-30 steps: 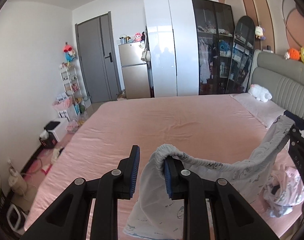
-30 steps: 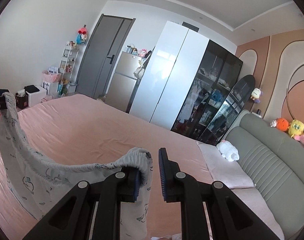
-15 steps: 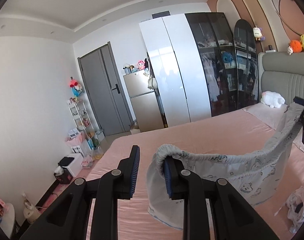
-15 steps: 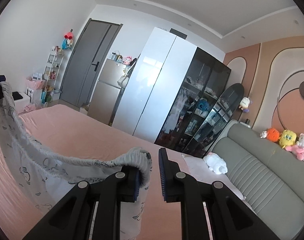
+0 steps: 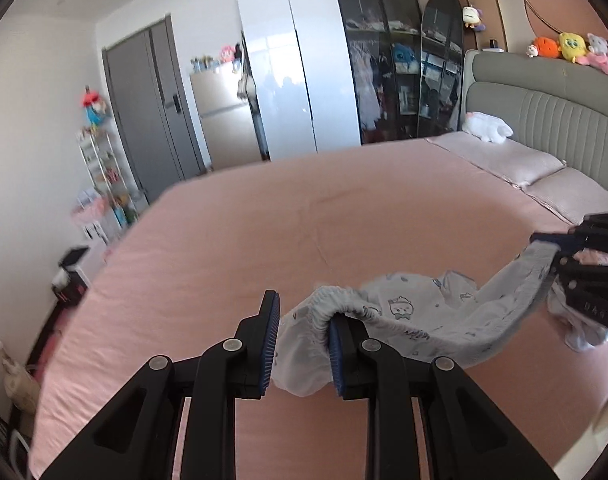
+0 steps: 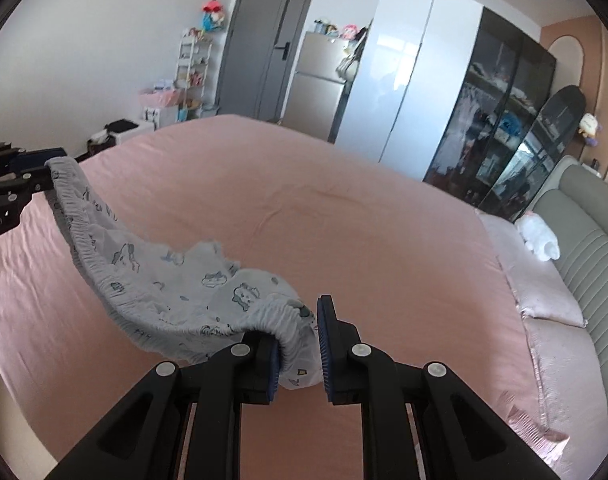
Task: Fold clothes
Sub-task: 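Lower the pants flat onto the bed with both grippers holding the waistband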
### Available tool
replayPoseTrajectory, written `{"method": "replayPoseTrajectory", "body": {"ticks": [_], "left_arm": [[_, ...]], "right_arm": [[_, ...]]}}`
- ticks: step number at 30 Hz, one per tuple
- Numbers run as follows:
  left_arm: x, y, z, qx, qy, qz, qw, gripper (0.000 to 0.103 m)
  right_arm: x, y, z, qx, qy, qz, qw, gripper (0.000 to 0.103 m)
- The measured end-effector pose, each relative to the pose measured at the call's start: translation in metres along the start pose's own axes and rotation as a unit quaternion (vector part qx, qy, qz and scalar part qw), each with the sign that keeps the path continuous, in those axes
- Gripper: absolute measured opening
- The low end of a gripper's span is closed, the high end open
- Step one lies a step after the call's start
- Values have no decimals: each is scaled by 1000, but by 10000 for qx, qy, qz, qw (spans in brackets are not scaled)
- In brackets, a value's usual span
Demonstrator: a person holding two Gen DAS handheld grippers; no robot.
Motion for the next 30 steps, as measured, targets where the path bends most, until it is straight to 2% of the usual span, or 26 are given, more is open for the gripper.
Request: {"method": "replayPoseTrajectory", "body": {"ticks": [3, 6, 10, 15, 22, 27, 30], "left_arm": [[1, 7, 33, -62, -328, 209, 9992, 20], [-4, 13, 59, 69, -457, 214, 9987, 20], [-12, 13, 85, 170, -522, 169, 9983, 20], [-12, 5, 113, -156, -749, 182, 9969, 20], [-8, 7, 144, -260, -1039, 168, 9941, 20], [-8, 9, 165, -676, -1352, 324, 9880, 20], [-8, 9, 178, -711, -1456, 260, 9864, 20]], "right_arm": [[6, -15, 39, -155, -316, -275, 9990, 14], [9, -24, 70, -235, -563, -440, 9972, 14], [7, -32, 89, -123, -738, -775, 9942, 14], [11, -39, 100, -109, -820, -839, 9930, 14], [12, -58, 121, -597, -802, -682, 9927, 14], [19, -66, 150, -564, -1053, -816, 9895, 14], [24, -69, 166, -404, -1224, -966, 9869, 14]]}}
Point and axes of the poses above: each gripper's, at about its wrist camera, not at the fingertips, and x roughly the way its jaws point, y to its right, z to its underside, the point moved 10 cm from there along x, roughly the way its jaws point, and after that the axes turned 13 degrees about -z, right-handed, at the moved point
